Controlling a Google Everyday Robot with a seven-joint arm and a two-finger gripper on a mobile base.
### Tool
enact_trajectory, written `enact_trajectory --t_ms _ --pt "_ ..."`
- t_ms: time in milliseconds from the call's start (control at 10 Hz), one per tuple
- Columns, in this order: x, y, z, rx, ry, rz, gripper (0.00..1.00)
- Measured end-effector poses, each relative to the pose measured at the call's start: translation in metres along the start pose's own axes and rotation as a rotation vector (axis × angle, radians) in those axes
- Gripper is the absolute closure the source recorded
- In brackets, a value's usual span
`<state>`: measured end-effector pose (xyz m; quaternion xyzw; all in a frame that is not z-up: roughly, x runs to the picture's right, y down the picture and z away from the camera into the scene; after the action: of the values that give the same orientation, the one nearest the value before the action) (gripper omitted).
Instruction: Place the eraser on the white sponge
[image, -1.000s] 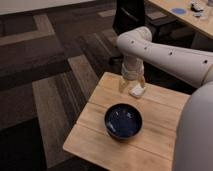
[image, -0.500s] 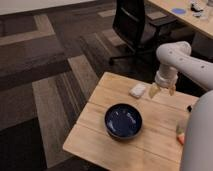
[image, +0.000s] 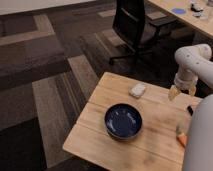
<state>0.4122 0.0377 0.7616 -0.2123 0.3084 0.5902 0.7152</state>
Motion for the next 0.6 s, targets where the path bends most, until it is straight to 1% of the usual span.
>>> enact_trajectory --t_ms 100,300,400,500,600 --pt "0.002 -0.009 0.000 0.039 0.010 -0.003 0.35" --pt "0.009 -0.047 0.003 0.158 0.035 0.016 0.35" --pt "0.007 -0.055 0.007 0.174 0.026 0.019 0.35" --pt "0.011 -0.062 0.023 0.151 0.020 0.045 0.35" --pt "0.014 -0.066 0.030 0.131 0.018 0.065 0.35"
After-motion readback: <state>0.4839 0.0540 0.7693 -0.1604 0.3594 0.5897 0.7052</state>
